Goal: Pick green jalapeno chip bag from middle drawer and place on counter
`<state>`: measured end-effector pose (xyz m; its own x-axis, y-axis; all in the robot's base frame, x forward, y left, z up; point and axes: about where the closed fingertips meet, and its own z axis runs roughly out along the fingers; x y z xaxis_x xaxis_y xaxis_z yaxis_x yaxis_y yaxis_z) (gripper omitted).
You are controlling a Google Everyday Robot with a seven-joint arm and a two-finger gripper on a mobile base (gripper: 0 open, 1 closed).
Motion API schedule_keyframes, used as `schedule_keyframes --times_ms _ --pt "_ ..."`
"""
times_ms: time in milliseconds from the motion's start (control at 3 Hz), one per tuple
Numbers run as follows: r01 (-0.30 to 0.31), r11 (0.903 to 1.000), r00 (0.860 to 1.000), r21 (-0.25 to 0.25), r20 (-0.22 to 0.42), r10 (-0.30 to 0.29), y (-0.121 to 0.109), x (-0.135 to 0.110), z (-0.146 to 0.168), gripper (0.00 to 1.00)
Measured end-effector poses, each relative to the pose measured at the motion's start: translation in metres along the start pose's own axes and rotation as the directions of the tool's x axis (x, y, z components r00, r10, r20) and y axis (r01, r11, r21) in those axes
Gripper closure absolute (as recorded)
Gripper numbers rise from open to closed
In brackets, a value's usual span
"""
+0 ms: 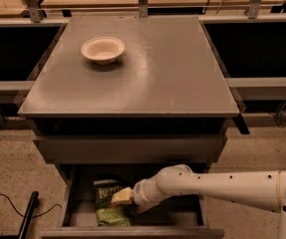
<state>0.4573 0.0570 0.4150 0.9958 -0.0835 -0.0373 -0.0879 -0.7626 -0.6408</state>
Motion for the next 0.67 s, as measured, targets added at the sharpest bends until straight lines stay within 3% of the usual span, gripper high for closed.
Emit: schedule_keyframes --times_ms 333,667 --pt "-0.002 1.0 1.0 -0.007 0.012 0.002 0.0047 -0.0009 0.0061 0.34" --pt "-0.005 0.9998 1.0 -0.017 0.025 0.006 0.0089 -0.001 0.0123 0.46"
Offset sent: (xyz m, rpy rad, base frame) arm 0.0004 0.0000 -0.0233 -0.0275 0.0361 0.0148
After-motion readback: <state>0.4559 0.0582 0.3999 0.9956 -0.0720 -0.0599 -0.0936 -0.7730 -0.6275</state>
